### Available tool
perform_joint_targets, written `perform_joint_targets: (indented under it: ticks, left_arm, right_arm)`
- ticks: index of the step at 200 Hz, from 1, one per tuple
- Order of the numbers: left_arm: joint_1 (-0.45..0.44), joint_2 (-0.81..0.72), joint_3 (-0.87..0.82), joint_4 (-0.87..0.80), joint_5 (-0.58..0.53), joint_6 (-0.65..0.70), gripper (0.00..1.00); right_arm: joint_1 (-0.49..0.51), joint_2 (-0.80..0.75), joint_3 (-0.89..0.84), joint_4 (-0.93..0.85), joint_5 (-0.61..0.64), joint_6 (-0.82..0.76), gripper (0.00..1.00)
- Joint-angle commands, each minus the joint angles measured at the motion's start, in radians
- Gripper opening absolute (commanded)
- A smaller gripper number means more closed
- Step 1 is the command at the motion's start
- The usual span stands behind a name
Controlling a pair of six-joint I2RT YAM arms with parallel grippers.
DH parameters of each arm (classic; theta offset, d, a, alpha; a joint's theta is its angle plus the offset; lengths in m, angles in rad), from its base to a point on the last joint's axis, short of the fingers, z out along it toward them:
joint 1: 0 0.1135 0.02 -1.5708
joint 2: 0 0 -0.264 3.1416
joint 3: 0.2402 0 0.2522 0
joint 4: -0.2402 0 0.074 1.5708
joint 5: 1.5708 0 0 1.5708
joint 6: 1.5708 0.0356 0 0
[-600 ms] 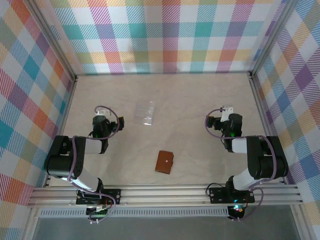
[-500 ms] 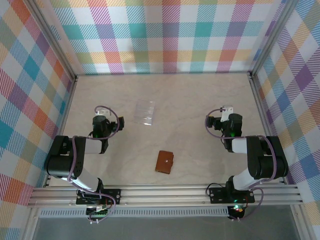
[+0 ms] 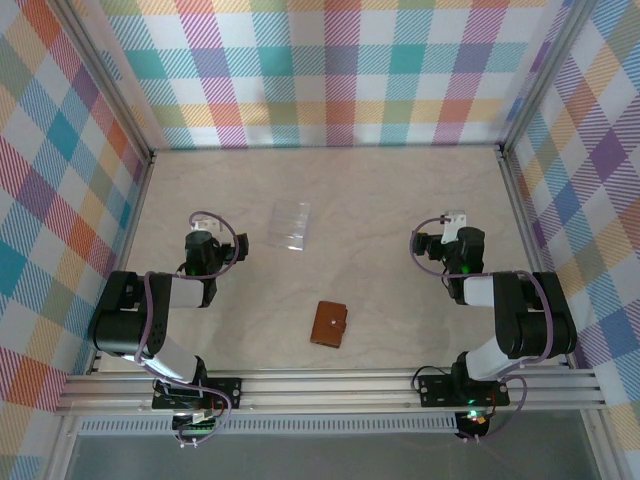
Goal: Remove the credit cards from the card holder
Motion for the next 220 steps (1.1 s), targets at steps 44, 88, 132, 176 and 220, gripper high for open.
perform_joint_targets:
  ticks: [44, 88, 132, 176, 220]
  left_arm:
    - [0.004, 0.0, -0.001, 0.028, 0.009, 0.01, 1.0]
    - [-0.008, -0.052, 0.05, -0.114, -0.029, 0.01, 1.0]
    - [-0.075, -0.152, 0.268, -0.557, -0.133, -0.074, 1.0]
    - [-0.122, -0.118, 0.465, -0.85, 0.045, -0.194, 0.99]
    - [-0.192, 0.099, 0.743, -1.158, 0.168, -0.249, 0.88]
  right_arm:
    - [-0.008, 0.003, 0.002, 0.038, -0.017, 0.008, 1.0]
    - [-0.006, -0.102, 0.116, -0.281, 0.023, 0.033, 1.0]
    - [0.029, -0.123, 0.333, -0.681, -0.026, 0.139, 0.98]
    - [0.136, -0.049, 0.53, -0.946, -0.13, 0.296, 0.88]
    - [0.286, 0.075, 0.69, -1.083, -0.202, 0.34, 0.75]
